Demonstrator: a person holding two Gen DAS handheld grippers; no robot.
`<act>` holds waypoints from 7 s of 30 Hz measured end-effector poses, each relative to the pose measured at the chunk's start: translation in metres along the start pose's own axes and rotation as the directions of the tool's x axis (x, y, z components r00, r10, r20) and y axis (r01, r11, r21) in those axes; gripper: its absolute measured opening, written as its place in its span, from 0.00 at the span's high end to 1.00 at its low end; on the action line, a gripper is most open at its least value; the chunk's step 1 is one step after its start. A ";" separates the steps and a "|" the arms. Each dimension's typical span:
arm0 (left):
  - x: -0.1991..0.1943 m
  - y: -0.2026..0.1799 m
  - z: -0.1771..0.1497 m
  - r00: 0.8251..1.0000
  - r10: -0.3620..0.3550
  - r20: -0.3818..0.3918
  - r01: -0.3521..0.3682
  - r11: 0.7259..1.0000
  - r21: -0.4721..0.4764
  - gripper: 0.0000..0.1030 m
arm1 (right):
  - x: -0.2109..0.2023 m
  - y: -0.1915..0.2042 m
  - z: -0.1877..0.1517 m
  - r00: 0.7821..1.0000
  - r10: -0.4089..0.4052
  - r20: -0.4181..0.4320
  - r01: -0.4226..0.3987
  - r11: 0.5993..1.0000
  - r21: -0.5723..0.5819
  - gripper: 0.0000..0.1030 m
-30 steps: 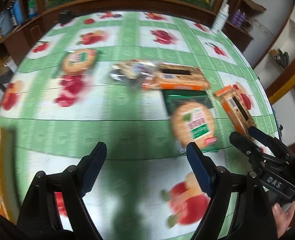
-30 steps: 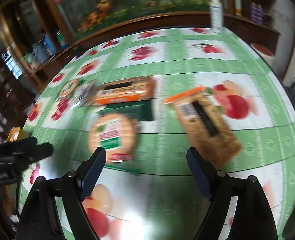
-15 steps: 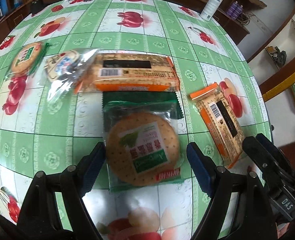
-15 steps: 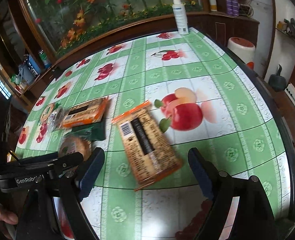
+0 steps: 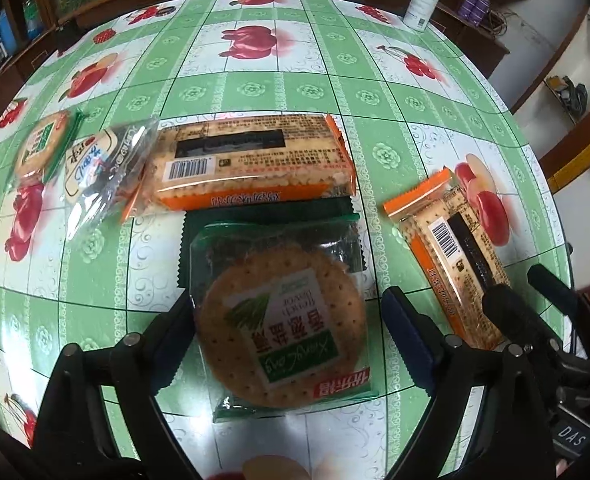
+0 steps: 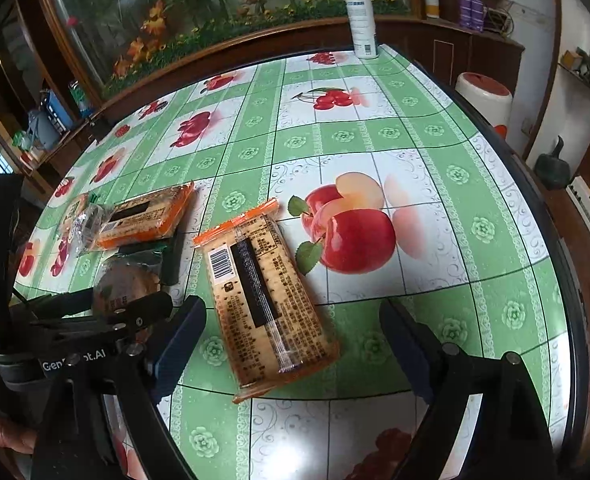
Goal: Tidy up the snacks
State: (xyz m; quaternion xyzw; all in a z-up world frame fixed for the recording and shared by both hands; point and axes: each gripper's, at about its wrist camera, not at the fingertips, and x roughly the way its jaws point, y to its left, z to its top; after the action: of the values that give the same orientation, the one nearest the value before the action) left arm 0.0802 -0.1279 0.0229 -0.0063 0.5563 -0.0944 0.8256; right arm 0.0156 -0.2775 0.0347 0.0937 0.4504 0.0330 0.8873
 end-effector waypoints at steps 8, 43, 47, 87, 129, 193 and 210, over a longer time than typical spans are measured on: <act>-0.005 0.019 -0.005 1.000 0.014 0.025 -0.015 1.000 0.013 0.25 | 0.008 0.014 0.005 0.999 -0.031 -0.010 0.030 0.996 -0.087 0.14; -0.092 0.128 -0.096 0.988 0.068 0.138 -0.058 0.996 -0.073 0.26 | -0.014 0.132 -0.051 0.982 0.188 -0.007 -0.183 0.946 -0.268 0.48; -0.105 0.145 -0.107 0.983 0.093 0.161 -0.079 0.993 -0.090 0.26 | -0.017 0.158 -0.056 0.977 0.213 -0.012 -0.207 0.931 -0.300 0.48; -0.206 0.352 -0.235 0.953 0.252 0.166 -0.173 0.906 -0.386 0.26 | -0.023 0.415 -0.089 0.893 0.413 -0.176 -0.428 0.662 -0.616 0.48; -0.195 0.367 -0.281 0.934 0.341 0.108 -0.278 0.882 -0.381 0.26 | -0.023 0.486 -0.161 0.862 0.392 -0.322 -0.495 0.510 -0.704 0.45; -0.138 0.192 -0.090 0.967 0.167 0.194 -0.139 0.979 -0.152 0.16 | -0.020 0.188 -0.043 0.969 0.242 -0.040 -0.243 0.927 -0.286 0.23; -0.101 0.229 0.005 0.985 0.146 0.093 -0.125 0.973 -0.196 0.16 | 0.002 0.202 0.021 0.986 0.167 0.011 -0.147 0.893 -0.425 0.21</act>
State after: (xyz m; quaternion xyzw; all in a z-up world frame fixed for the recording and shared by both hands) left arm 0.0818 0.1129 0.0909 -0.0518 0.5172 0.0160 0.8542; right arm 0.0390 -0.0825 0.0845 -0.0638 0.4026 0.1990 0.8912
